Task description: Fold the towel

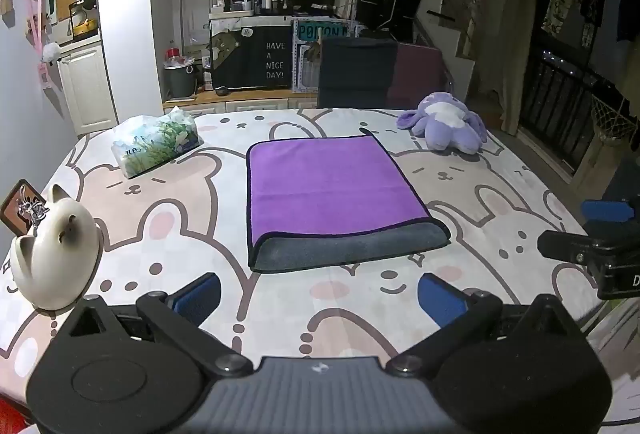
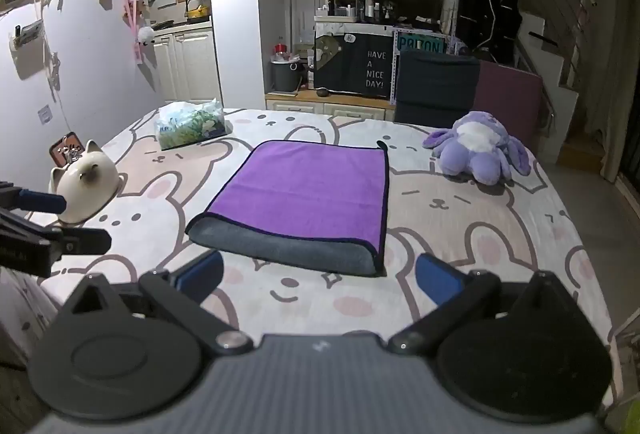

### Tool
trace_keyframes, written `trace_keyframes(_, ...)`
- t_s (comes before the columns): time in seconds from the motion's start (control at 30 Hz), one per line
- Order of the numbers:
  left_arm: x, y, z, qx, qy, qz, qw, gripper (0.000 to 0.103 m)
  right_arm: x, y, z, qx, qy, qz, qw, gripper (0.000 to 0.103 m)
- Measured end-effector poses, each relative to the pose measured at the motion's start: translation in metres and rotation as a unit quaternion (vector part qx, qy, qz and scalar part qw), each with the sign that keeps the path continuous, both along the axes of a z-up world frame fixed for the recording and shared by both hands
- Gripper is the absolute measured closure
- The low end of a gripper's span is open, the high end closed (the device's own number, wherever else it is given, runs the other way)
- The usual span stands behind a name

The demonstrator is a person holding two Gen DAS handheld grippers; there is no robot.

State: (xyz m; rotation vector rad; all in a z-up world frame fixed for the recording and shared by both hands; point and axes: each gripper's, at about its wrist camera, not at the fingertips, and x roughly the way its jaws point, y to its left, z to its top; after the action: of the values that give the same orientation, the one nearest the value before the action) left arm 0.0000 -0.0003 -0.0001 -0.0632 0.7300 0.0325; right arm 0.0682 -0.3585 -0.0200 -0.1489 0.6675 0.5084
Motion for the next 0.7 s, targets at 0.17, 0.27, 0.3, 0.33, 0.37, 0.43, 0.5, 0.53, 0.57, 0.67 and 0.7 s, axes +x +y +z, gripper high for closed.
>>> trace_keyframes(0.17, 0.0001, 0.0001, 0.0000, -0.002, 0.001, 0.000, 1.0000, 0.000, -0.0004, 0.0002, 0.0004, -0.003, -0.003, -0.001, 1.000, 0.000)
trace_keyframes(0.27, 0.0001, 0.0002, 0.0004, -0.004, 0.000, -0.002, 1.0000, 0.000, -0.0002, 0.0004, 0.0004, -0.003, -0.002, -0.001, 1.000, 0.000)
trace_keyframes(0.3, -0.0001, -0.0001, 0.0000, -0.003, 0.000, -0.001, 1.0000, 0.000, -0.0002, 0.0004, 0.0004, -0.003, -0.002, -0.001, 1.000, 0.000)
trace_keyframes(0.33, 0.0001, -0.0002, -0.0002, -0.002, 0.000, -0.002, 1.0000, 0.000, -0.0002, 0.0003, 0.0006, -0.003, -0.002, -0.001, 1.000, 0.000)
trace_keyframes(0.37, 0.0003, -0.0003, -0.0004, -0.002, 0.000, -0.002, 1.0000, 0.000, -0.0002, 0.0003, 0.0005, -0.003, -0.002, -0.001, 1.000, 0.000)
trace_keyframes(0.43, 0.0006, -0.0003, -0.0006, -0.002, 0.000, 0.000, 1.0000, 0.000, -0.0002, 0.0004, 0.0004, -0.003, -0.002, -0.001, 1.000, 0.000)
trace_keyframes(0.5, 0.0015, -0.0004, 0.0026, -0.003, -0.001, 0.000, 1.0000, 0.000, -0.0002, 0.0002, 0.0003, -0.002, -0.002, 0.000, 1.000, 0.000)
trace_keyframes(0.53, 0.0015, 0.0000, 0.0024, -0.003, -0.001, 0.000, 1.0000, 0.000, -0.0004, 0.0002, 0.0003, -0.002, -0.002, 0.000, 1.000, 0.000)
trace_keyframes(0.57, 0.0019, 0.0001, 0.0029, -0.004, -0.001, 0.000, 1.0000, 0.000, -0.0002, 0.0002, 0.0002, -0.003, -0.002, 0.000, 1.000, 0.000)
trace_keyframes(0.67, 0.0016, -0.0005, 0.0031, -0.003, -0.001, 0.001, 1.0000, 0.000, 0.0002, 0.0000, -0.0001, -0.003, -0.002, 0.000, 1.000, 0.000)
trace_keyframes(0.7, 0.0017, -0.0002, 0.0027, -0.003, -0.001, 0.000, 1.0000, 0.000, -0.0008, -0.0005, -0.0009, -0.004, -0.002, 0.000, 1.000, 0.000)
